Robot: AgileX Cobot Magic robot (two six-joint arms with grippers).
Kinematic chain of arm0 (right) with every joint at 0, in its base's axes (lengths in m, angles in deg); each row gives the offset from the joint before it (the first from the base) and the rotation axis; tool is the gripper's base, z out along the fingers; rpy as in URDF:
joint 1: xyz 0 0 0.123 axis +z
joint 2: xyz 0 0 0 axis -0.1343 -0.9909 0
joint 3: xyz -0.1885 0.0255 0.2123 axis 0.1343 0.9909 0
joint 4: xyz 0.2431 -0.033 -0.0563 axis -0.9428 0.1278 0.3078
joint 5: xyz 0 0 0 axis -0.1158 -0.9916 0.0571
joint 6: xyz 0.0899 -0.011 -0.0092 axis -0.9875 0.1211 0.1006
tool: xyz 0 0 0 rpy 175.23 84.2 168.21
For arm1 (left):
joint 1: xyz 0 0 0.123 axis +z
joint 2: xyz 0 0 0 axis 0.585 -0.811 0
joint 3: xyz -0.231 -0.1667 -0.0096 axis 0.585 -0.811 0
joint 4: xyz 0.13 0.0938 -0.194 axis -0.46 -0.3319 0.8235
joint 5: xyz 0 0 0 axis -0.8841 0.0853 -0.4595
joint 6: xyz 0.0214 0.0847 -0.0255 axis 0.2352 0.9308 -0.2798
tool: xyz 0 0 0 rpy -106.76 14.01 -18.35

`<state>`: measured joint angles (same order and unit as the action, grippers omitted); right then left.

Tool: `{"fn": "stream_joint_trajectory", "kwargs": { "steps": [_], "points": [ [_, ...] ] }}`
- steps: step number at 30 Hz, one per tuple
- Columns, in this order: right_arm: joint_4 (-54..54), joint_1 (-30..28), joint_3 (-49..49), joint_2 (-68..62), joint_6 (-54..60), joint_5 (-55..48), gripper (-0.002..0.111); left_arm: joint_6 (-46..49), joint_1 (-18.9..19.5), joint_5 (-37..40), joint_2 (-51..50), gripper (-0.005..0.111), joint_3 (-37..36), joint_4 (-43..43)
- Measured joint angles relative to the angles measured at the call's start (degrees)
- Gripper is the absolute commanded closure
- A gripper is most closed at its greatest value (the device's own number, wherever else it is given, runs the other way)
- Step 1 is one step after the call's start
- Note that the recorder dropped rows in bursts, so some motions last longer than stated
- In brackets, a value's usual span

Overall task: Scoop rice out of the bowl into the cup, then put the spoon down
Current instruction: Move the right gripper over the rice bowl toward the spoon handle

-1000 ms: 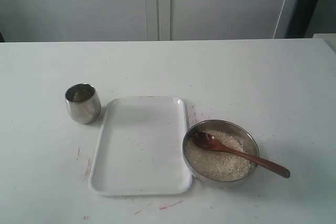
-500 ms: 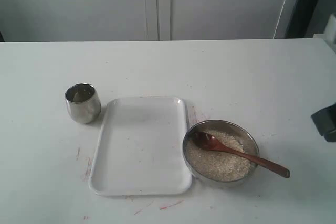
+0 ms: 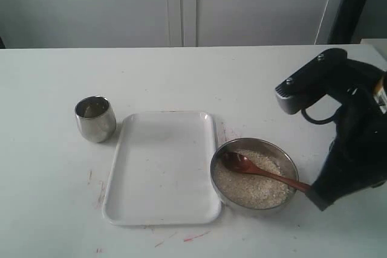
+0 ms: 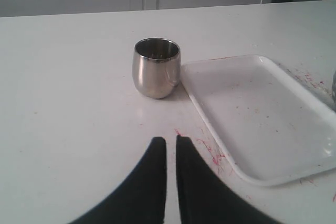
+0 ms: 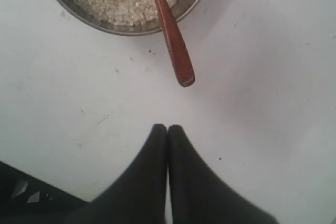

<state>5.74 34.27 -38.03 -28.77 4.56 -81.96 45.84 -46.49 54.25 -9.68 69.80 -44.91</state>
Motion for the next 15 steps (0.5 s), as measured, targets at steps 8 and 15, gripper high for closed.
{"fn": "stream_joint_trajectory", "kwargs": {
  "steps": [8,15],
  "points": [
    [0.13,0.14,0.00,-3.95,-2.34,0.37,0.108,0.00,0.00,0.00,0.00,0.092,0.00,0.00],
    [0.13,0.14,0.00,-4.04,-2.70,0.51,0.108,0.00,0.00,0.00,0.00,0.092,0.00,0.00]
  ]
}}
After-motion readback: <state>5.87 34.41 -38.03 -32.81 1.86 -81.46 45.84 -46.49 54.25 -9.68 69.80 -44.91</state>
